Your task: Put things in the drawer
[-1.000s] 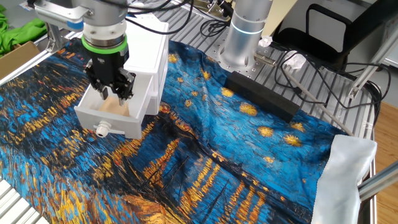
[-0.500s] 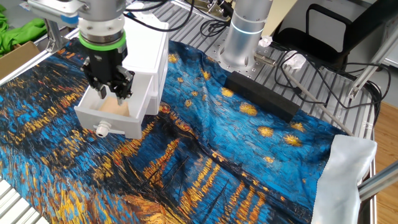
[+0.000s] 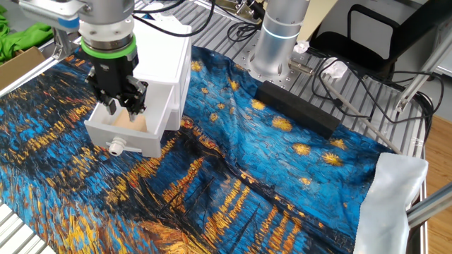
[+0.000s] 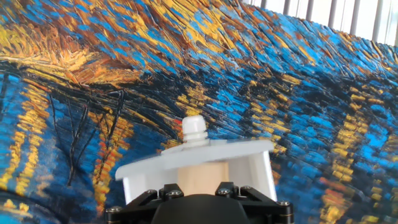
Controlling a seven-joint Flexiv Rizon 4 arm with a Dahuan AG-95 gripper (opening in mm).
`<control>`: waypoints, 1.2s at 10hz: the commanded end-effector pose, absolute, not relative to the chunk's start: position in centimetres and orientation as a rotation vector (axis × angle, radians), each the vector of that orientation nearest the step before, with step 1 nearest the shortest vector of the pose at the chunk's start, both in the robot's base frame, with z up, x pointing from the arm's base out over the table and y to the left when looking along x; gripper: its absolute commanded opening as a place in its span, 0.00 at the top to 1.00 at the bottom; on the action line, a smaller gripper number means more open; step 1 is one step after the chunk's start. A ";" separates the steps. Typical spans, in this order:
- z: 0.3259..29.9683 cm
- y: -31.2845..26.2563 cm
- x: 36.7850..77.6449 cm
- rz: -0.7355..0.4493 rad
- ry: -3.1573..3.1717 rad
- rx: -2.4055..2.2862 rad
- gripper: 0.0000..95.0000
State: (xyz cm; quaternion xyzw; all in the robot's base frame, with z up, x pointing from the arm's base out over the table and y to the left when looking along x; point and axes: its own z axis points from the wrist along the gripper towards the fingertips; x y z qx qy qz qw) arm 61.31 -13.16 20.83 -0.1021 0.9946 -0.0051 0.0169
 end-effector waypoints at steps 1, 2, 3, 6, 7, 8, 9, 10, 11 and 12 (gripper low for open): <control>20.7 -12.8 61.8 -0.018 3.089 -0.308 0.40; 20.5 -12.5 62.5 -0.018 3.092 -0.310 0.40; 20.3 -12.3 62.9 -0.019 3.093 -0.311 0.40; 19.8 -11.6 64.4 -0.015 3.100 -0.296 0.40; 19.6 -11.6 64.7 -0.014 3.102 -0.294 0.40; 19.3 -11.5 65.0 -0.015 3.102 -0.289 0.40; 19.3 -11.6 65.2 -0.009 3.106 -0.283 0.40; 19.2 -11.6 65.3 -0.007 3.110 -0.279 0.40; 19.1 -11.6 65.6 0.000 3.115 -0.274 0.40; 19.0 -11.6 65.9 0.004 3.117 -0.269 0.40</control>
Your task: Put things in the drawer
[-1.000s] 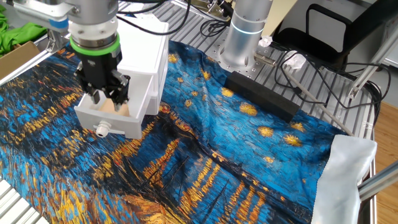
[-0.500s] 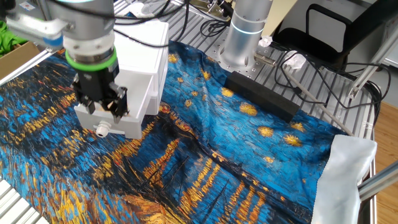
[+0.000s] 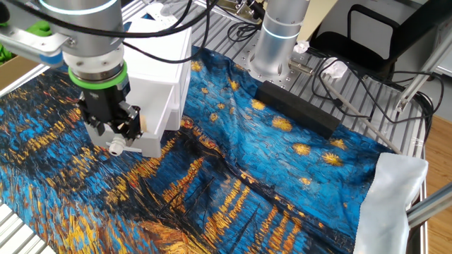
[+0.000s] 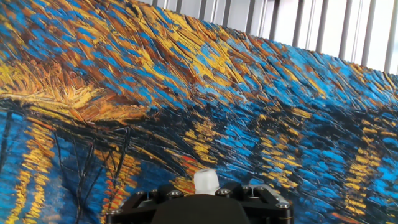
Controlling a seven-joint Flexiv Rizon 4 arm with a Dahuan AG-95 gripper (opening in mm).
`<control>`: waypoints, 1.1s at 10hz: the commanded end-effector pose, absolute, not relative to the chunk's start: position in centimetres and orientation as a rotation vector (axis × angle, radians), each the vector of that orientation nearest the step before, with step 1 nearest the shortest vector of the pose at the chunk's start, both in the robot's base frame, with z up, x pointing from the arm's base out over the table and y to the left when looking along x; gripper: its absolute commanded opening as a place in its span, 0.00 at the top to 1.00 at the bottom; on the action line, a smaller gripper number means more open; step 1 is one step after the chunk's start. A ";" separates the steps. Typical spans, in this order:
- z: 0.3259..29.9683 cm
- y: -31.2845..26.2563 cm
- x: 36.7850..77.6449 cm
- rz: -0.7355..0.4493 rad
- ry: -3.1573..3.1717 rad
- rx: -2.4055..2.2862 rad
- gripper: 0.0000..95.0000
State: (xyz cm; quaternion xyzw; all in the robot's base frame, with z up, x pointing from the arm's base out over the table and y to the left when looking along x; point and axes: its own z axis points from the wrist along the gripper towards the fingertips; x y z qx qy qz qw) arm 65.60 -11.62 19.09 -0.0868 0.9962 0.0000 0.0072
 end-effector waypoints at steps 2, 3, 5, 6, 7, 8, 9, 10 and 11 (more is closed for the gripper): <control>18.8 -11.8 66.4 0.004 3.118 -0.278 0.40; 18.6 -11.8 66.6 0.004 3.120 -0.285 0.40; 18.2 -11.7 66.9 0.005 3.123 -0.279 0.40; 18.1 -11.7 67.0 0.004 3.123 -0.278 0.40; 18.1 -11.7 67.0 0.003 3.123 -0.276 0.40; 18.0 -11.7 67.0 0.001 3.123 -0.282 0.60; 17.8 -11.6 67.1 -0.002 3.122 -0.292 0.60; 17.7 -11.6 67.1 -0.003 3.121 -0.295 0.60; 17.6 -11.7 67.1 -0.002 3.120 -0.307 0.60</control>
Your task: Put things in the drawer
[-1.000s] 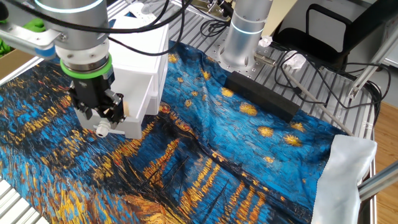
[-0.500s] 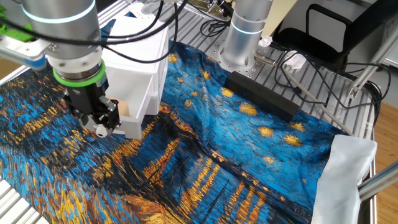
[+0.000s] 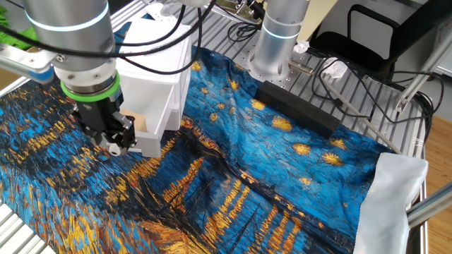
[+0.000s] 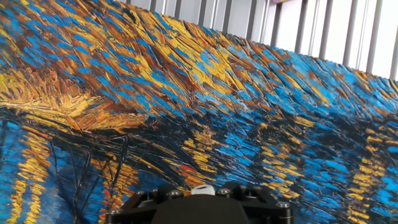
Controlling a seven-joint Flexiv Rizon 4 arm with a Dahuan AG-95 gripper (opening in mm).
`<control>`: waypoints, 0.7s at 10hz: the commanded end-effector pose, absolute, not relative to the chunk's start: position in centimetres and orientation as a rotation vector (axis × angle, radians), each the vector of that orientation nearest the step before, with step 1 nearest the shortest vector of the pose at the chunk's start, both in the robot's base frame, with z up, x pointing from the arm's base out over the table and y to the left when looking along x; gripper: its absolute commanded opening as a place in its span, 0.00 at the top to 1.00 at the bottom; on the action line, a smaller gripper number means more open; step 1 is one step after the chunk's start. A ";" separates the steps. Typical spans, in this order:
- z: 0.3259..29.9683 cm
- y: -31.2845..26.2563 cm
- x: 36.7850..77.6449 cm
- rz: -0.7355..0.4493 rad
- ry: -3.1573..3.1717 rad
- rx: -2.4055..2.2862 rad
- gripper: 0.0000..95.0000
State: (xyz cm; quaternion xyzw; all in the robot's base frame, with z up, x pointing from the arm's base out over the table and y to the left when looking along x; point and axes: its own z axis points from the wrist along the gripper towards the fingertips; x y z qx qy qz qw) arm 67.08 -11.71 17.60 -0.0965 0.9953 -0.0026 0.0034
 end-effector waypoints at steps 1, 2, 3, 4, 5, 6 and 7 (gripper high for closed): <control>17.5 -11.8 67.2 -0.001 3.120 -0.309 0.60; 17.4 -11.8 67.2 0.000 3.120 -0.310 0.60; 17.2 -12.0 67.1 0.001 3.118 -0.316 0.60; 16.9 -12.1 67.1 0.001 3.117 -0.319 0.60; 16.6 -12.1 67.0 0.000 3.115 -0.322 0.60; 16.3 -12.1 66.8 0.001 3.114 -0.328 0.60; 16.2 -12.2 66.8 -0.001 3.114 -0.334 0.60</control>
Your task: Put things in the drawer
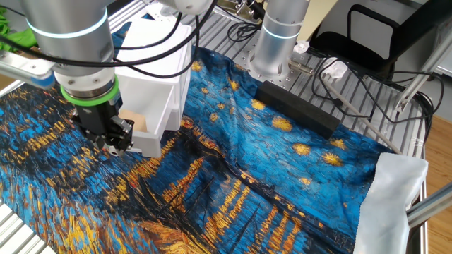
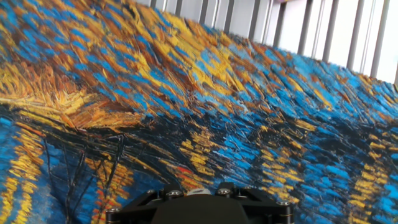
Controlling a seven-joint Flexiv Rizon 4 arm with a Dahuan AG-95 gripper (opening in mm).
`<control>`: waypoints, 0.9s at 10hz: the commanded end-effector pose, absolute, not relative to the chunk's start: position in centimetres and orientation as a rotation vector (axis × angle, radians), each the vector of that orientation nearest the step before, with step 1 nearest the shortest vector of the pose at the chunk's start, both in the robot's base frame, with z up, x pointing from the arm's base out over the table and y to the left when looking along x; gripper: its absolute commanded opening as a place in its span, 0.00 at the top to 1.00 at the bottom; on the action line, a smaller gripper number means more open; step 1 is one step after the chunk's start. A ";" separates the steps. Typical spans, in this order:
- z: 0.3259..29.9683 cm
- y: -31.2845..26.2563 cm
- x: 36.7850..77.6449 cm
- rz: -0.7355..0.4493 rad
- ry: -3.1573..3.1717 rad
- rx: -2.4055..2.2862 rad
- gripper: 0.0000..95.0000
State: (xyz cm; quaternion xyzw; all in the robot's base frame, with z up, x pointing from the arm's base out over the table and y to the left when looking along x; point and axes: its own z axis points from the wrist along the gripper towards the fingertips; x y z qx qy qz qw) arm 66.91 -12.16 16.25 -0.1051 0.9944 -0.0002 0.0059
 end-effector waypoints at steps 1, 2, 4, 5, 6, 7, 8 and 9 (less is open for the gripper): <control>16.0 -12.2 66.7 -0.001 3.115 -0.340 0.60; 15.8 -12.3 66.5 -0.003 3.112 -0.355 0.60; 15.5 -12.3 66.3 -0.005 3.109 -0.358 0.60; 15.5 -12.3 66.3 -0.008 3.109 -0.362 0.60; 15.4 -12.2 66.3 -0.008 3.109 -0.364 0.60; 15.4 -12.2 66.2 -0.009 3.107 -0.363 0.60; 15.2 -12.1 66.1 -0.009 3.106 -0.362 0.60; 15.2 -12.1 66.1 -0.009 3.106 -0.361 0.60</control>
